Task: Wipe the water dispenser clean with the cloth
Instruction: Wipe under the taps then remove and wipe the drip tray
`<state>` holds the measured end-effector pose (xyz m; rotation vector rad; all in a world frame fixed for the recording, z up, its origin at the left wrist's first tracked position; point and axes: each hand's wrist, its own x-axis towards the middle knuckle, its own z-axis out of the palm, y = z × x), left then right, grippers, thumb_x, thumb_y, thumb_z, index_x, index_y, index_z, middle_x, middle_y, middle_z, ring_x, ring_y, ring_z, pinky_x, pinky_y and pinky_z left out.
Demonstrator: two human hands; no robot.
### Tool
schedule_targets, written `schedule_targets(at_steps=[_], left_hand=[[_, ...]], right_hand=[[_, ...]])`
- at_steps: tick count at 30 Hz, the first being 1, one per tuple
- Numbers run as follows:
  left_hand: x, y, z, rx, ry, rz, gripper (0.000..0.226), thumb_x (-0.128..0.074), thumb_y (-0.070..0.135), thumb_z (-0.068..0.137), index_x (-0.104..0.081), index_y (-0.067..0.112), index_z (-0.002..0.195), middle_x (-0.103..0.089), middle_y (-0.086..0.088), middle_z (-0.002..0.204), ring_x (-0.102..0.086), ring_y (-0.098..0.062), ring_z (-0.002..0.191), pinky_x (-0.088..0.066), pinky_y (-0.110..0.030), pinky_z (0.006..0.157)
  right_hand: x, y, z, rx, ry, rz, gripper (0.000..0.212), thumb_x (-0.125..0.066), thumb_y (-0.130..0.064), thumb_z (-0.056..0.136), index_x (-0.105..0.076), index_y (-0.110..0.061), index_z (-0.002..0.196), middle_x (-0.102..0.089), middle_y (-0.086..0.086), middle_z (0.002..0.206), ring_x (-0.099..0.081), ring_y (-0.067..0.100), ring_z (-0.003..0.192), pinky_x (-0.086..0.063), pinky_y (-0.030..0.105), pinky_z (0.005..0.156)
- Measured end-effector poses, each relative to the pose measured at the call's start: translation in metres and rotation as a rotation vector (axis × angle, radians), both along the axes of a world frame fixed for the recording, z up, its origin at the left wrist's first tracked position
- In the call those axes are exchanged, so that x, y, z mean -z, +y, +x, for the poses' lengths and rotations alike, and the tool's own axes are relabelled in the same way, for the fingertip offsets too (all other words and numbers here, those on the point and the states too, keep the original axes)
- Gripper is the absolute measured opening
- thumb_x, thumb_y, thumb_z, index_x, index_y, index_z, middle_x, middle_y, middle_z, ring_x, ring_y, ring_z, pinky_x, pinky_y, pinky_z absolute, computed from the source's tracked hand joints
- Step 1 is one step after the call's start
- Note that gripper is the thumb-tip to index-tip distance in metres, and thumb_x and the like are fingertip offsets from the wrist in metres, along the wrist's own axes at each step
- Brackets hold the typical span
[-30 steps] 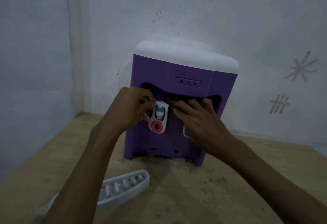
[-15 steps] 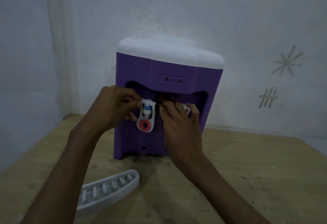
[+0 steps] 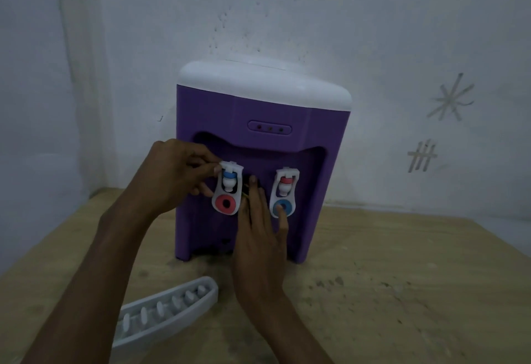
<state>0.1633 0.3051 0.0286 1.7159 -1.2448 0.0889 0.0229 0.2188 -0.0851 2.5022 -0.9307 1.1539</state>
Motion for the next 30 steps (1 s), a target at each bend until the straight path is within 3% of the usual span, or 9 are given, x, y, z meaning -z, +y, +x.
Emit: schedule_targets(at_steps=[3,9,15,18,21,25,30], left_hand=[[0.0,0.0,0.001,-0.003,0.004,0.002,0.012,-0.073,0.015,0.089,-0.076,0.014,0.1,-0.074,0.008,0.082,-0.072,-0.007,0.057,-0.054,-0.013,0.052],[0.0,0.001,0.002,-0.004,-0.004,-0.004,0.013,-0.073,0.017,0.089,-0.077,0.013,0.101,-0.076,0.005,0.082,-0.073,-0.009,0.058,-0.056,-0.016,0.054],[0.001,0.002,0.001,-0.007,-0.025,0.016,0.017,-0.073,0.017,0.091,-0.076,0.017,0.108,-0.076,0.005,0.086,-0.073,-0.006,0.058,-0.055,-0.013,0.054],[0.0,0.002,-0.001,-0.003,-0.05,0.004,0.017,-0.073,0.017,0.092,-0.077,0.019,0.109,-0.076,0.008,0.086,-0.071,-0.006,0.055,-0.052,-0.011,0.053],[-0.003,0.004,-0.003,-0.012,-0.06,0.018,0.012,-0.073,0.02,0.091,-0.076,0.019,0.103,-0.076,0.013,0.082,-0.07,-0.007,0.051,-0.05,-0.01,0.052],[-0.006,0.006,-0.003,-0.016,-0.023,0.039,0.014,-0.073,0.022,0.09,-0.076,0.018,0.103,-0.077,0.009,0.083,-0.072,-0.008,0.057,-0.051,-0.012,0.052],[-0.004,0.005,-0.003,-0.005,0.002,0.04,0.012,-0.073,0.021,0.091,-0.076,0.02,0.102,-0.078,0.008,0.081,-0.073,-0.008,0.06,-0.051,-0.012,0.052]], right_hand=[[-0.002,-0.004,0.006,-0.001,-0.025,-0.019,0.078,-0.039,0.004,0.083,-0.033,-0.007,0.159,-0.016,0.009,0.172,-0.021,0.025,0.157,-0.005,0.045,0.128],[0.039,-0.009,0.004,-0.033,0.043,-0.028,0.068,-0.024,0.0,0.091,-0.034,-0.002,0.158,-0.006,0.016,0.172,-0.02,0.028,0.157,-0.006,0.048,0.128],[0.026,-0.003,0.018,-0.022,-0.191,0.034,0.07,-0.025,0.004,0.087,-0.035,0.0,0.157,-0.015,0.019,0.17,-0.026,0.027,0.156,-0.021,0.05,0.127],[0.035,-0.004,0.02,-0.058,-0.176,0.035,0.069,-0.037,0.009,0.092,-0.031,-0.004,0.16,-0.009,0.014,0.172,-0.017,0.027,0.158,-0.011,0.051,0.129],[0.044,-0.007,0.014,-0.109,-0.102,0.046,0.068,-0.048,0.001,0.09,-0.04,-0.008,0.157,-0.011,0.011,0.172,-0.021,0.025,0.157,-0.005,0.05,0.129],[0.037,-0.014,0.011,-0.149,-0.168,0.005,0.062,-0.04,-0.001,0.091,-0.047,-0.011,0.153,-0.021,0.007,0.171,-0.033,0.018,0.152,-0.005,0.05,0.129],[0.032,-0.016,0.017,-0.156,-0.168,0.015,0.063,-0.04,-0.002,0.092,-0.046,-0.013,0.154,-0.023,0.006,0.17,-0.029,0.021,0.154,-0.01,0.05,0.129]])
